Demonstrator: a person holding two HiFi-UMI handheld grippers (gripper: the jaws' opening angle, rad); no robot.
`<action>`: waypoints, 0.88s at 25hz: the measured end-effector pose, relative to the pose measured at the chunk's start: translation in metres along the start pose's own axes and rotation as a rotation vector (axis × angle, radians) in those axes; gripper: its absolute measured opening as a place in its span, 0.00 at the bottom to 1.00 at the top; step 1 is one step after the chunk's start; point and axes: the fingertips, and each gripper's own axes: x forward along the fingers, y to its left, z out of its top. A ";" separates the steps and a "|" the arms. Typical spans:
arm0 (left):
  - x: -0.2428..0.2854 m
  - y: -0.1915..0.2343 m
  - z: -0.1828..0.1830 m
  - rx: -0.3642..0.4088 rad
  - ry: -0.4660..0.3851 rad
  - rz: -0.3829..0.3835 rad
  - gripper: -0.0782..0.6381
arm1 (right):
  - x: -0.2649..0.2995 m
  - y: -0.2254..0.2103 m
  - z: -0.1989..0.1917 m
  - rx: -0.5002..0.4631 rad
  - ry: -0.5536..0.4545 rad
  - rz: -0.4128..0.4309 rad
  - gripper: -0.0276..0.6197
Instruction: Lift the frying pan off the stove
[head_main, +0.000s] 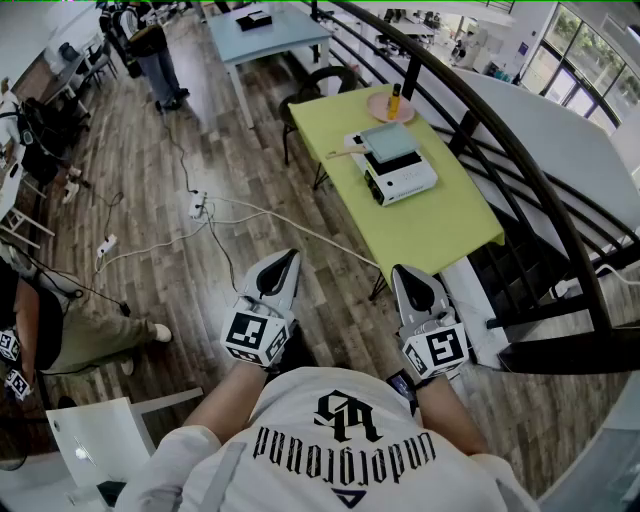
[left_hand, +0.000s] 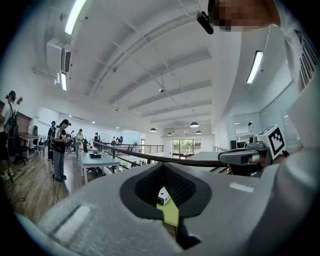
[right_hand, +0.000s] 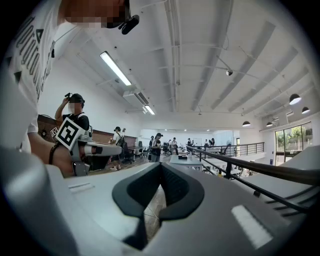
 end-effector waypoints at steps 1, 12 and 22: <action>0.001 0.002 -0.001 0.001 0.001 0.000 0.12 | 0.002 0.000 -0.001 0.001 0.001 0.001 0.04; 0.008 0.050 -0.009 -0.004 0.008 0.013 0.12 | 0.049 0.008 -0.008 0.019 0.015 0.004 0.05; 0.028 0.160 0.005 -0.014 -0.006 -0.009 0.12 | 0.162 0.036 0.004 0.007 0.025 0.022 0.05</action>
